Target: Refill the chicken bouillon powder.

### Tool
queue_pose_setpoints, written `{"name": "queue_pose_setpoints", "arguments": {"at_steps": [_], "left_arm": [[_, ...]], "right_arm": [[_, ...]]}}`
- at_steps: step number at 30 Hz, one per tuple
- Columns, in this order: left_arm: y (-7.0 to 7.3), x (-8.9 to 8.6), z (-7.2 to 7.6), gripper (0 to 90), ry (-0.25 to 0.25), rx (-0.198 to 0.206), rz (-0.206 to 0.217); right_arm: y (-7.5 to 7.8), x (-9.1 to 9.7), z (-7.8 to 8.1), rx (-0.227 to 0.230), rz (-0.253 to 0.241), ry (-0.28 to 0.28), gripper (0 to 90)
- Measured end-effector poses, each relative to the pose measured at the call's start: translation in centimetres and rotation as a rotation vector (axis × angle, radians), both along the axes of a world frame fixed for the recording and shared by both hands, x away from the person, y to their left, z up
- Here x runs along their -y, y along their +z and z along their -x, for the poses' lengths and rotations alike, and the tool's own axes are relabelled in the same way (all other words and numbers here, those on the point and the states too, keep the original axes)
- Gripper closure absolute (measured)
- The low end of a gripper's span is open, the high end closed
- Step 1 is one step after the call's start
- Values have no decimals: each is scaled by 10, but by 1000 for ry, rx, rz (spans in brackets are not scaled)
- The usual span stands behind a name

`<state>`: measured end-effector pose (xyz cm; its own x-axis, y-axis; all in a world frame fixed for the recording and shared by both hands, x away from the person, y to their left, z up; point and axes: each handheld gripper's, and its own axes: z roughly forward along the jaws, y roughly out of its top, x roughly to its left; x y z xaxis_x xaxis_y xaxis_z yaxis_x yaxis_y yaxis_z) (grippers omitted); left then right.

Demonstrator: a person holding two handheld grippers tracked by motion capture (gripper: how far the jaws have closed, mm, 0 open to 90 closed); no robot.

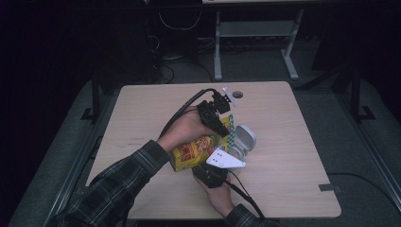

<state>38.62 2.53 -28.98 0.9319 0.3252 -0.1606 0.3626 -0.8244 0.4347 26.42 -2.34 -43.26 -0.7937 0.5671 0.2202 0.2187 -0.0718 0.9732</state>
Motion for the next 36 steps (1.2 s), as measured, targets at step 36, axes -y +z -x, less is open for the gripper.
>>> {"name": "queue_pose_setpoints", "arguments": {"at_steps": [36], "left_arm": [[0,2,-1,897,-1,5,-12]], "right_arm": [[1,1,0,-10,-11,3,898]]}}
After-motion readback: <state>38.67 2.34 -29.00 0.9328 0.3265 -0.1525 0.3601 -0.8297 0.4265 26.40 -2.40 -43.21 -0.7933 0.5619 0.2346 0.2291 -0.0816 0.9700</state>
